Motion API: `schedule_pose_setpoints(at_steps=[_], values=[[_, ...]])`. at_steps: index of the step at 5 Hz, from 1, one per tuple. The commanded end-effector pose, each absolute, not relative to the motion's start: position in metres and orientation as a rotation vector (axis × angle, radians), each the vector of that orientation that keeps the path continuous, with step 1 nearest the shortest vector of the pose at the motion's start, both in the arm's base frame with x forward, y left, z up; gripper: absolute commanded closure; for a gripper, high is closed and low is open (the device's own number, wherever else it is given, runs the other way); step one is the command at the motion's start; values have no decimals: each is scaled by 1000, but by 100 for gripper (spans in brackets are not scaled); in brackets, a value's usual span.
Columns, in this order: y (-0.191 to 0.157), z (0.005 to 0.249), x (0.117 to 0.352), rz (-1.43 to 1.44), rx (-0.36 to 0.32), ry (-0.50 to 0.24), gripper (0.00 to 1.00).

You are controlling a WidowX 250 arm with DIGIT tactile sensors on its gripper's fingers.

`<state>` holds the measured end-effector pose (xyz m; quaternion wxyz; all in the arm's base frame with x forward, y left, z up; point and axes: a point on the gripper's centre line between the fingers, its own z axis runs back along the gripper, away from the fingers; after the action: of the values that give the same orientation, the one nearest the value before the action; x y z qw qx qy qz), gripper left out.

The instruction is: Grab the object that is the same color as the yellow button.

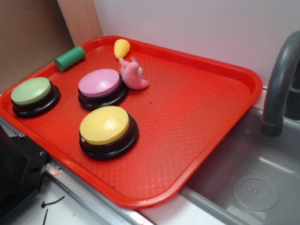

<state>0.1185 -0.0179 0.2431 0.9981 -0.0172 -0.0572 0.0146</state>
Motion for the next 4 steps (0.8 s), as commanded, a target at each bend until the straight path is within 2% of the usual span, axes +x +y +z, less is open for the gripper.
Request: schedule_pose_setpoints(at_steps=[1, 2, 4], values=[[-18, 243, 118, 29, -34, -114, 0], [-13, 237, 126, 62, -25, -162, 0], [-1, 198, 166, 280, 57, -391, 0]])
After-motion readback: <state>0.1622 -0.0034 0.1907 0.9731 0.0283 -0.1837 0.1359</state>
